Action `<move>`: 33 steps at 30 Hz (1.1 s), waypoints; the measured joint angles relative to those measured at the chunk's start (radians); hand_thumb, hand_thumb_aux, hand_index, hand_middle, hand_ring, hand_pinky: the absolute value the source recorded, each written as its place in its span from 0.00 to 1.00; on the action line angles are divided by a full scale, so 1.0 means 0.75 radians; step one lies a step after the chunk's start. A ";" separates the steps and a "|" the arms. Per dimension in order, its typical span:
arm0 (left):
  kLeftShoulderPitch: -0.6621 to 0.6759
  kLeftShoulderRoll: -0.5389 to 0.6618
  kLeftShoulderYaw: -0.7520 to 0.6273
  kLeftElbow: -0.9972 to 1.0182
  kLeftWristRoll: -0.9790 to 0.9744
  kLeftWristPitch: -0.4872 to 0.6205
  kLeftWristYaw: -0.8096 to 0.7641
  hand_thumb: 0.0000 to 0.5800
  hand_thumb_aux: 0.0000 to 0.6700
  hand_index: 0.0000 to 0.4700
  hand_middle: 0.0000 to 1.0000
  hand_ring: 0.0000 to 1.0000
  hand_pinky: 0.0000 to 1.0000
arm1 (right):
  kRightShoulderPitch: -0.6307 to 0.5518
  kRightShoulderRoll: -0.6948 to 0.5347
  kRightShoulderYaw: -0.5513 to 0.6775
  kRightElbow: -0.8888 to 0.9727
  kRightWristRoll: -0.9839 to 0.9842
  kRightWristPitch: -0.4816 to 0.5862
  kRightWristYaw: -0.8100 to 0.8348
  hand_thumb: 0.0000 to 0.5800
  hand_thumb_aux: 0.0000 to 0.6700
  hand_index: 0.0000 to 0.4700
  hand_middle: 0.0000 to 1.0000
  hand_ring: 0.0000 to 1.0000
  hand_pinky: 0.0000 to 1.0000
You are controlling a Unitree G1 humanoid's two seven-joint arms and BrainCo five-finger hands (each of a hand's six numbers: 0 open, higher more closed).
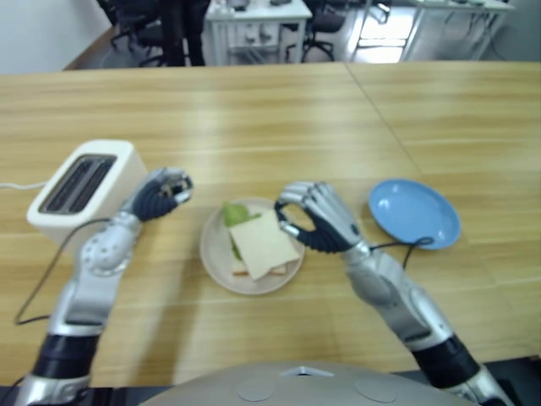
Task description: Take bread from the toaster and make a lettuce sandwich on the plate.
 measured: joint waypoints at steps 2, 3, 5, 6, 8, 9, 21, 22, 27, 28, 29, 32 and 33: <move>0.102 0.073 -0.009 -0.064 -0.021 0.000 -0.108 1.00 1.00 0.98 1.00 1.00 1.00 | 0.037 -0.051 -0.024 -0.008 0.048 0.082 0.147 1.00 1.00 0.98 1.00 1.00 1.00; 0.147 0.112 -0.027 -0.093 -0.023 -0.003 -0.153 1.00 1.00 0.98 1.00 1.00 1.00 | 0.063 -0.087 -0.032 -0.011 0.060 0.109 0.207 1.00 1.00 0.98 1.00 1.00 1.00; 0.234 0.172 -0.064 -0.146 -0.022 -0.002 -0.250 1.00 1.00 0.98 1.00 1.00 1.00 | 0.112 -0.163 -0.035 -0.007 0.085 0.175 0.363 1.00 1.00 0.98 1.00 1.00 1.00; 0.259 0.190 -0.075 -0.161 -0.022 0.000 -0.282 1.00 1.00 0.98 1.00 1.00 1.00 | 0.130 -0.193 -0.033 0.001 0.087 0.190 0.417 1.00 1.00 0.98 1.00 1.00 1.00; 0.314 0.236 -0.100 -0.184 -0.019 0.019 -0.349 1.00 1.00 0.98 1.00 1.00 1.00 | 0.174 -0.263 -0.014 0.021 0.087 0.206 0.535 1.00 1.00 0.98 1.00 1.00 1.00; 0.340 0.255 -0.121 -0.185 -0.009 0.031 -0.381 1.00 1.00 0.98 1.00 1.00 1.00 | 0.196 -0.294 0.006 0.029 0.086 0.208 0.599 1.00 1.00 0.98 1.00 1.00 1.00; 0.202 0.241 -0.488 0.051 0.257 0.146 -0.464 1.00 1.00 0.98 1.00 1.00 1.00 | 0.050 -0.227 0.222 0.126 0.016 0.270 0.917 1.00 1.00 0.98 1.00 1.00 1.00; 0.181 0.224 -0.511 0.095 0.278 0.149 -0.461 1.00 1.00 0.98 1.00 1.00 1.00 | 0.022 -0.207 0.245 0.162 0.001 0.272 0.919 1.00 1.00 0.98 1.00 1.00 1.00; -0.011 0.127 -0.590 0.267 0.359 0.129 -0.393 1.00 1.00 0.98 1.00 1.00 1.00 | -0.083 -0.108 0.315 0.343 -0.036 0.255 0.895 1.00 1.00 0.98 1.00 1.00 1.00; -0.070 0.100 -0.605 0.322 0.386 0.123 -0.361 1.00 1.00 0.98 1.00 1.00 1.00 | -0.116 -0.087 0.323 0.384 -0.040 0.248 0.878 1.00 1.00 0.98 1.00 1.00 1.00; -0.108 0.076 -0.610 0.365 0.400 0.116 -0.341 1.00 1.00 0.98 1.00 1.00 1.00 | -0.135 -0.080 0.329 0.410 -0.043 0.243 0.863 1.00 1.00 0.98 1.00 1.00 1.00; -0.300 -0.034 -0.647 0.583 0.437 0.084 -0.257 1.00 1.00 0.98 1.00 1.00 1.00 | -0.245 -0.027 0.338 0.579 -0.052 0.206 0.764 1.00 1.00 0.98 1.00 1.00 1.00; -0.346 -0.063 -0.657 0.635 0.447 0.080 -0.231 1.00 1.00 0.98 1.00 1.00 1.00 | -0.280 -0.016 0.339 0.630 -0.060 0.197 0.725 1.00 1.00 0.98 1.00 1.00 1.00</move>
